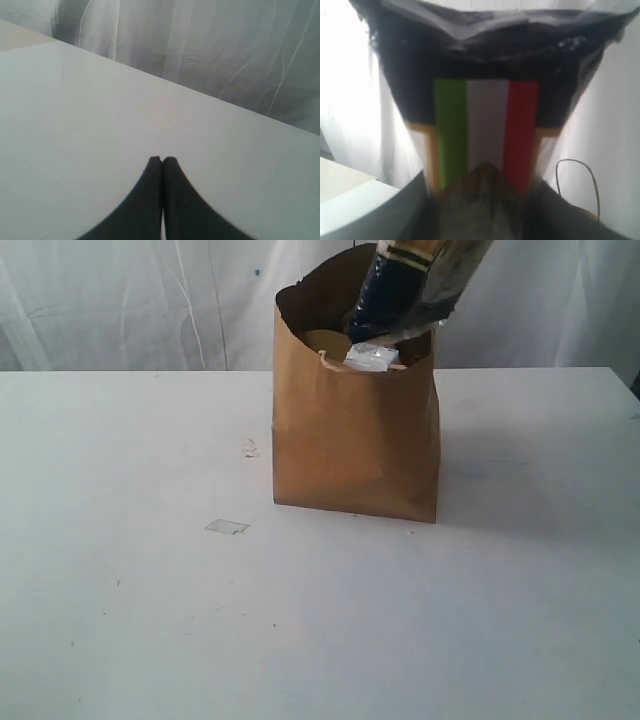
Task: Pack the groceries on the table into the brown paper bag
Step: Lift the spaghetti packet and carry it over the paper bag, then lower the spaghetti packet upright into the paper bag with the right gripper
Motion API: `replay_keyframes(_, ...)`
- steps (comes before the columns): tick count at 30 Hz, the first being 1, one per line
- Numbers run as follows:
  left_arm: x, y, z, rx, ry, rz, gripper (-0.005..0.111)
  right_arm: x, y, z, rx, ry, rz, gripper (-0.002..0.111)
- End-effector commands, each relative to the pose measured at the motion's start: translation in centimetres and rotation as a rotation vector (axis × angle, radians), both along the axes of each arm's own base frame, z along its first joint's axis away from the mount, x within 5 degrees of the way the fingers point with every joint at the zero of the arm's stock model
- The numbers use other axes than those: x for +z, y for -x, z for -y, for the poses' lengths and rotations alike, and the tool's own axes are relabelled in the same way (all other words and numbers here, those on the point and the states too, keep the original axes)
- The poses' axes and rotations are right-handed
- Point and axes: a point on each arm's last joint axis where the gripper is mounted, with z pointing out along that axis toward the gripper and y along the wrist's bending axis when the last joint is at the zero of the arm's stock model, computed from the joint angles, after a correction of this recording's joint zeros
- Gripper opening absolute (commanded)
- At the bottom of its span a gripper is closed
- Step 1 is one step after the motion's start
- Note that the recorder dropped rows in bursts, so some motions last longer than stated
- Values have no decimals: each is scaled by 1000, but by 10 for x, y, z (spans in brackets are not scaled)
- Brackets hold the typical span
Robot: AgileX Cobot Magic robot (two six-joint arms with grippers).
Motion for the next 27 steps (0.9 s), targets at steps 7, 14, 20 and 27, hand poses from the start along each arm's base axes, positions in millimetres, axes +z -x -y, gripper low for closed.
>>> replay_keyframes(7, -1, 0, 0, 3, -6, 2, 0, 25, -38, -21, 130, 85, 150, 0)
replay_keyframes(14, -1, 0, 0, 3, -6, 2, 0, 8, -72, -28, 94, 258, 237, 0)
replay_keyframes(20, -1, 0, 0, 3, -6, 2, 0, -20, -98, -38, 126, 439, 338, 0)
replay_keyframes(27, -1, 0, 0, 3, -6, 2, 0, -49, -129, -39, 72, 477, 234, 0)
